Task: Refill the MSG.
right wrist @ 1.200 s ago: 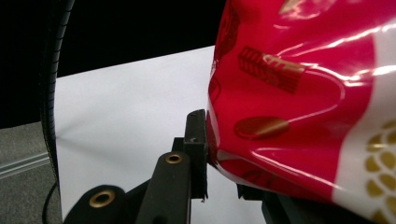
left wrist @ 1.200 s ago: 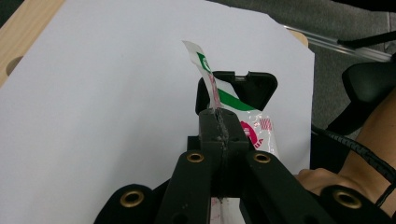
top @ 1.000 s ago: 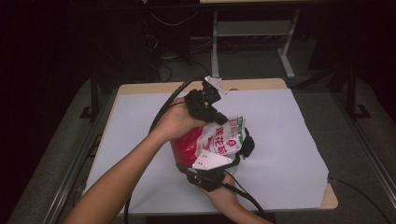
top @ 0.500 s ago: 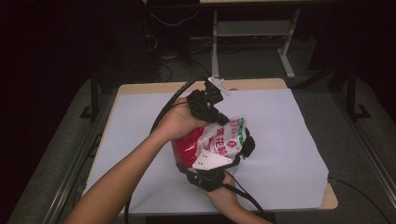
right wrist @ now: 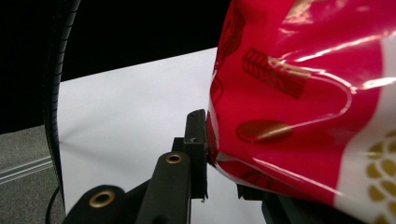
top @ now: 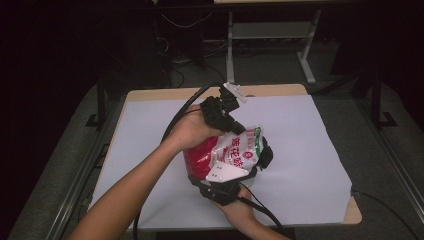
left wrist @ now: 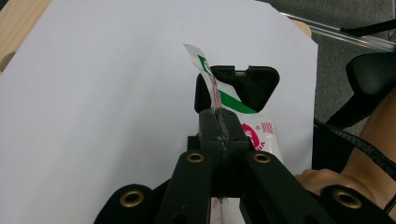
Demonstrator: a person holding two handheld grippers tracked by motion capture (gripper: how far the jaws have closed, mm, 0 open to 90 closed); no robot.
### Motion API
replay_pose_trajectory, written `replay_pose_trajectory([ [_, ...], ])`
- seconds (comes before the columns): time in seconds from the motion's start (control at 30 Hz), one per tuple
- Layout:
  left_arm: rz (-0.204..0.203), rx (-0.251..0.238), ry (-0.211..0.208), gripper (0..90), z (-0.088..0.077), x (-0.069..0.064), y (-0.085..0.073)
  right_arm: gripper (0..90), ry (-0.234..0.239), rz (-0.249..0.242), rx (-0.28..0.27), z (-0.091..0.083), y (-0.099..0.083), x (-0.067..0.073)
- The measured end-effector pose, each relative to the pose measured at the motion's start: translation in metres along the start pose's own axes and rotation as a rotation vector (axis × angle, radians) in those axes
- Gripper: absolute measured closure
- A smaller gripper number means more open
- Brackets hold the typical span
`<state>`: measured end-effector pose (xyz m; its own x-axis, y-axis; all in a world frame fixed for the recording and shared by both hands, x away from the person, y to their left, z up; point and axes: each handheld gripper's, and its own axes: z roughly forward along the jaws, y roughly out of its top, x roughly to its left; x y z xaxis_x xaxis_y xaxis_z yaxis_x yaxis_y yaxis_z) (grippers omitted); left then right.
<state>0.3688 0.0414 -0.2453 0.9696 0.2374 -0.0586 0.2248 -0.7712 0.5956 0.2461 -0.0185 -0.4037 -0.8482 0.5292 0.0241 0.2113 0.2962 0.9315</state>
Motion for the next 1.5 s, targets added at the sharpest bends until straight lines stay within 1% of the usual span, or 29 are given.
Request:
replay_pose_trajectory([
  [0.1,-0.005,0.001,-0.004,90.0,0.0014,-0.0003,0.0004,76.9,0.002,0.004,-0.001,0.0000,-0.0001,0.0002],
  [0.4,-0.002,0.009,-0.003,90.0,0.0022,0.0000,0.0017,76.9,0.002,0.007,-0.004,-0.0003,0.0000,0.0006],
  [0.67,-0.004,0.015,-0.008,90.0,0.0040,0.0016,0.0024,76.8,0.005,0.022,-0.003,-0.0002,-0.0005,0.0003],
  [0.73,-0.008,0.013,-0.009,90.0,0.0046,0.0021,0.0023,76.8,0.007,0.027,-0.005,-0.0002,-0.0008,0.0000],
  [0.77,-0.018,0.012,-0.013,90.0,0.0048,0.0019,0.0021,76.8,0.007,0.027,-0.004,-0.0001,-0.0009,0.0001],
  [0.83,-0.019,0.011,-0.014,90.0,0.0047,0.0027,0.0018,76.8,0.009,0.033,-0.007,0.0000,-0.0014,0.0000],
  [0.97,-0.017,0.006,-0.015,90.0,0.0034,0.0031,0.0019,76.8,0.009,0.036,-0.009,0.0001,-0.0015,-0.0004],
  [1.0,-0.011,0.003,-0.010,90.0,0.0029,0.0037,0.0019,76.8,0.009,0.038,-0.008,0.0001,-0.0015,-0.0007],
  [1.07,-0.011,-0.008,-0.014,90.0,0.0008,0.0046,0.0017,76.8,0.006,0.044,-0.007,-0.0003,-0.0017,-0.0012],
  [1.1,-0.017,-0.014,-0.016,90.0,0.0003,0.0047,0.0016,76.8,0.005,0.045,-0.009,-0.0004,-0.0019,-0.0016],
  [1.27,-0.013,-0.022,-0.012,90.0,-0.0008,0.0050,0.0015,76.8,0.007,0.053,-0.012,-0.0004,-0.0021,-0.0024],
  [1.3,-0.016,-0.030,-0.016,90.0,-0.0014,0.0050,0.0014,76.9,0.005,0.053,-0.012,-0.0005,-0.0022,-0.0024],
  [1.37,-0.027,-0.042,-0.019,90.0,-0.0024,0.0049,0.0014,76.9,0.002,0.067,-0.010,-0.0011,-0.0024,-0.0025],
  [1.5,-0.025,-0.045,-0.020,90.0,-0.0027,0.0053,0.0009,77.0,0.005,0.074,-0.012,-0.0012,-0.0025,-0.0026],
])
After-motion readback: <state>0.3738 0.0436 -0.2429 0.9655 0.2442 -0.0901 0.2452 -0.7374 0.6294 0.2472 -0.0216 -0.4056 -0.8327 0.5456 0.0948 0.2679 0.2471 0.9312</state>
